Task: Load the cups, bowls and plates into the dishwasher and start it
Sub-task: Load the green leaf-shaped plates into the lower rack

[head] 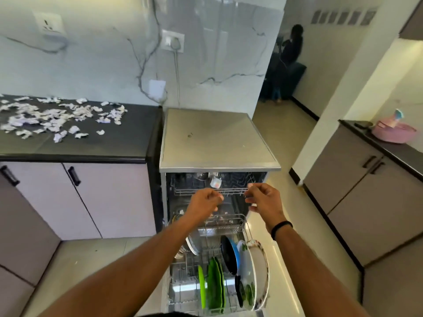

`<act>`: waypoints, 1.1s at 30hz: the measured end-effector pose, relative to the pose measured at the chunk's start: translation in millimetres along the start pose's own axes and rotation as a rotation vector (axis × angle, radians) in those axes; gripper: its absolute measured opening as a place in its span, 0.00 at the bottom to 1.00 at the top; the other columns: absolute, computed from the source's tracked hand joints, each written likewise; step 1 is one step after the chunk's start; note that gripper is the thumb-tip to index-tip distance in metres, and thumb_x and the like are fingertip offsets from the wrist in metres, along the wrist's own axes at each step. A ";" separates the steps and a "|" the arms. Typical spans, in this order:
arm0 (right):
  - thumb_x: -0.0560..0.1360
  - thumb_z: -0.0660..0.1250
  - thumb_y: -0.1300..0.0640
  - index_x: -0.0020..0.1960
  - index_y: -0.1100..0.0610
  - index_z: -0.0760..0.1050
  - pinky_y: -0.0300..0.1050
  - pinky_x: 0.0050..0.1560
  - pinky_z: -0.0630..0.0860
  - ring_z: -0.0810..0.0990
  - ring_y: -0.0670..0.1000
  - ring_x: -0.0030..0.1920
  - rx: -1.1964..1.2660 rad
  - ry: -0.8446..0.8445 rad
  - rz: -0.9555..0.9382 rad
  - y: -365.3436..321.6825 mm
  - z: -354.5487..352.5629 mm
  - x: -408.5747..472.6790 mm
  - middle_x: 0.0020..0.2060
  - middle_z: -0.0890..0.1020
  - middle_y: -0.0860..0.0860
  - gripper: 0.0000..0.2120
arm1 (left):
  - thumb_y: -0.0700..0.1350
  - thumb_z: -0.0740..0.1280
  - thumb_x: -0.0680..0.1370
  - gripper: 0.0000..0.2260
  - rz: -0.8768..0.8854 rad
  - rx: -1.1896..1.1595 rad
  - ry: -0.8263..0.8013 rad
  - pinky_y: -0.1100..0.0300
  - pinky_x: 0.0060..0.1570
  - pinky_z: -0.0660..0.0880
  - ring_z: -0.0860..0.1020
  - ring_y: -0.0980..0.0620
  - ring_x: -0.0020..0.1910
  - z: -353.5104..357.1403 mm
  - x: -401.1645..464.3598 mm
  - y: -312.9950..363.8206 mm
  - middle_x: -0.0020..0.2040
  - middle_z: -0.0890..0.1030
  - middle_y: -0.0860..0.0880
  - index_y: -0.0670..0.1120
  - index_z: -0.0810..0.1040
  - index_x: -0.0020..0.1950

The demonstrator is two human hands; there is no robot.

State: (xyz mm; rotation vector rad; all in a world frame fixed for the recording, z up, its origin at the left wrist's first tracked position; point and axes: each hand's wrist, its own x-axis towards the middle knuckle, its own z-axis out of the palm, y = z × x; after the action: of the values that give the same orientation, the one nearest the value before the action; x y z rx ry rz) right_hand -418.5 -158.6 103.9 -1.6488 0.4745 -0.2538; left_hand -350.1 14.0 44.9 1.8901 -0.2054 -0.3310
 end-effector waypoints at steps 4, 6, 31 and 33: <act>0.81 0.67 0.56 0.50 0.59 0.80 0.42 0.38 0.78 0.80 0.50 0.38 -0.020 -0.047 -0.032 1.8 -47.7 8.7 0.40 0.84 0.55 0.07 | 0.47 0.70 0.80 0.06 0.017 0.062 0.047 0.58 0.33 0.79 0.80 0.55 0.33 37.4 -14.7 26.8 0.41 0.83 0.46 0.45 0.81 0.50; 0.81 0.67 0.55 0.50 0.58 0.81 0.42 0.39 0.79 0.81 0.51 0.39 -0.035 -0.066 -0.033 9.0 -63.2 13.6 0.42 0.84 0.55 0.07 | 0.47 0.70 0.80 0.07 0.016 0.074 0.084 0.53 0.37 0.81 0.81 0.53 0.35 50.3 -22.6 37.5 0.42 0.84 0.44 0.45 0.81 0.52; 0.79 0.69 0.53 0.50 0.54 0.80 0.50 0.54 0.79 0.82 0.52 0.48 -0.496 -0.479 0.348 196.5 -44.0 -13.4 0.47 0.85 0.53 0.05 | 0.46 0.70 0.80 0.05 -0.439 -0.103 0.112 0.57 0.37 0.79 0.83 0.53 0.39 123.4 -62.2 -96.5 0.42 0.84 0.49 0.46 0.84 0.52; 0.79 0.69 0.55 0.53 0.58 0.81 0.46 0.53 0.77 0.81 0.53 0.50 -0.525 -0.392 0.374 216.2 -51.0 -2.7 0.48 0.84 0.54 0.07 | 0.46 0.70 0.80 0.06 -0.495 -0.113 0.061 0.56 0.37 0.79 0.83 0.52 0.40 139.4 -51.8 -117.8 0.44 0.85 0.46 0.45 0.84 0.52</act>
State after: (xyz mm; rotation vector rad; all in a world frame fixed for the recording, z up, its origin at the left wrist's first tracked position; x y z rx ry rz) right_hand -477.1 -219.2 -101.6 -2.0118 0.5646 0.5054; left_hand -446.9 -55.1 -102.9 1.8179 0.3230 -0.6036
